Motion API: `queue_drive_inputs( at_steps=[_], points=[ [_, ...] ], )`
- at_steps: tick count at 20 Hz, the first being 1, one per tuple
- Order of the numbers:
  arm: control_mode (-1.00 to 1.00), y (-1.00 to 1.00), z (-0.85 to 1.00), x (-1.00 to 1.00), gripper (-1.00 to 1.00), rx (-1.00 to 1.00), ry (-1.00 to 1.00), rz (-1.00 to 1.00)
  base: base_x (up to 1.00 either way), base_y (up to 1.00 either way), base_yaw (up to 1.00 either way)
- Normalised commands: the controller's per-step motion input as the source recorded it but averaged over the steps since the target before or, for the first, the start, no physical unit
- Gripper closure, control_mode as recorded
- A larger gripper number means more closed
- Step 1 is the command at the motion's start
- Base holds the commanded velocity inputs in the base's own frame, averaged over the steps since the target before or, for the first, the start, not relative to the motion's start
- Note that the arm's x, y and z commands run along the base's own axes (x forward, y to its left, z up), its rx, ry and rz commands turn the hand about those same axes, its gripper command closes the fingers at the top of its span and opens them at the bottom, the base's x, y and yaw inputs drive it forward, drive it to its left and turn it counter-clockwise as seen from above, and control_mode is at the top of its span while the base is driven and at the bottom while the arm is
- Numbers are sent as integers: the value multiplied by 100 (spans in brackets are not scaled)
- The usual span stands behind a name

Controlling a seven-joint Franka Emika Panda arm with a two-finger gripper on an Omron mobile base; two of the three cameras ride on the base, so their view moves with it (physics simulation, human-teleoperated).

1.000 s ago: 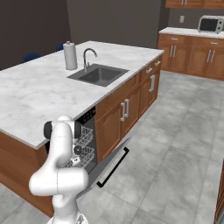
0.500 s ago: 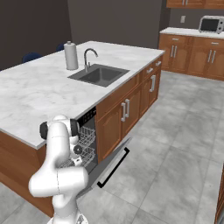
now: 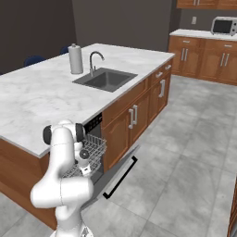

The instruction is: Open the dishwasher door and pull out the top rack.

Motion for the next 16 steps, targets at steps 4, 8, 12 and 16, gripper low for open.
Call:
queue_drive_inputs(
  at_steps=[4,8,12,16],
  points=[
    [-100,-100,-56,-52,-100,-15,23,-17,0,0,0],
    [-100,-100,-55,-59,-100,-14,23,-19,0,0,0],
    [-100,-100,-51,-59,-100,-13,25,-20,0,0,0],
    [-100,-100,-49,-52,-100,-11,25,-20,0,0,0]
  ],
)
